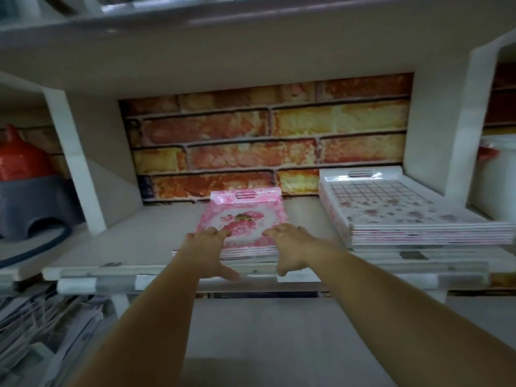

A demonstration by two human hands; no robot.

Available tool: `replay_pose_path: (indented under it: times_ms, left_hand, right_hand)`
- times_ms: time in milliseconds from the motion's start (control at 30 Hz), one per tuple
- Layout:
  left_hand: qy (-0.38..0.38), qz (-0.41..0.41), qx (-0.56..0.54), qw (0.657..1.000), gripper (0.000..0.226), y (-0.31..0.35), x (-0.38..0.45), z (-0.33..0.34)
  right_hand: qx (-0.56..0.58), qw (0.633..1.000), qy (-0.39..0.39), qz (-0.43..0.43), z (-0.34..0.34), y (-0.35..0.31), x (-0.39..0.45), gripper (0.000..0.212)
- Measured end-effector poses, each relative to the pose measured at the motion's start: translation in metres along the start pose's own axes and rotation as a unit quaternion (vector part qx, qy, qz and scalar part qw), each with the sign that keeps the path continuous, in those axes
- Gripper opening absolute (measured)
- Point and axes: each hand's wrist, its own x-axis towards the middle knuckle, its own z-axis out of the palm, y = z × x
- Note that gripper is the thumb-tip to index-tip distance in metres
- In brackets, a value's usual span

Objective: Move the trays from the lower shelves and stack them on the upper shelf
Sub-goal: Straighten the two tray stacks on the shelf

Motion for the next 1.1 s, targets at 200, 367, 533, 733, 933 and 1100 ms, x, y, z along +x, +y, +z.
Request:
replay_pose_path:
  times_ms: [200, 367, 533, 733, 933, 1100]
  left_hand:
    - [0.017, 0.012, 0.03, 0.999, 0.065, -0.034, 0.004, 0.029]
    - [0.053, -0.016, 0.029, 0.998, 0.046, -0.031, 0.016, 0.035]
    - [0.048, -0.013, 0.031, 0.998, 0.045, -0.013, 0.02, 0.028]
    - [0.039, 0.012, 0.01, 0.999, 0.045, 0.028, 0.033, 0.021]
    - [0.021, 0.025, -0.004, 0.999, 0.045, 0.045, 0.046, 0.022]
    - [0.011, 0.028, -0.014, 0.999, 0.045, 0.041, 0.047, 0.02]
  right_hand:
    - [-0.096, 0.994, 0.053, 0.001, 0.025, -0.022, 0.027, 0.051]
    - [-0.133, 0.989, 0.069, -0.005, 0.022, -0.022, 0.029, 0.047]
    - [-0.134, 0.987, 0.091, -0.005, 0.02, -0.003, 0.024, 0.046]
    - [-0.129, 0.987, 0.091, 0.02, 0.015, 0.035, 0.004, 0.042]
    - [-0.13, 0.986, 0.091, 0.055, 0.018, 0.045, -0.005, 0.044]
    - [-0.124, 0.986, 0.089, 0.072, 0.021, 0.039, 0.0, 0.044]
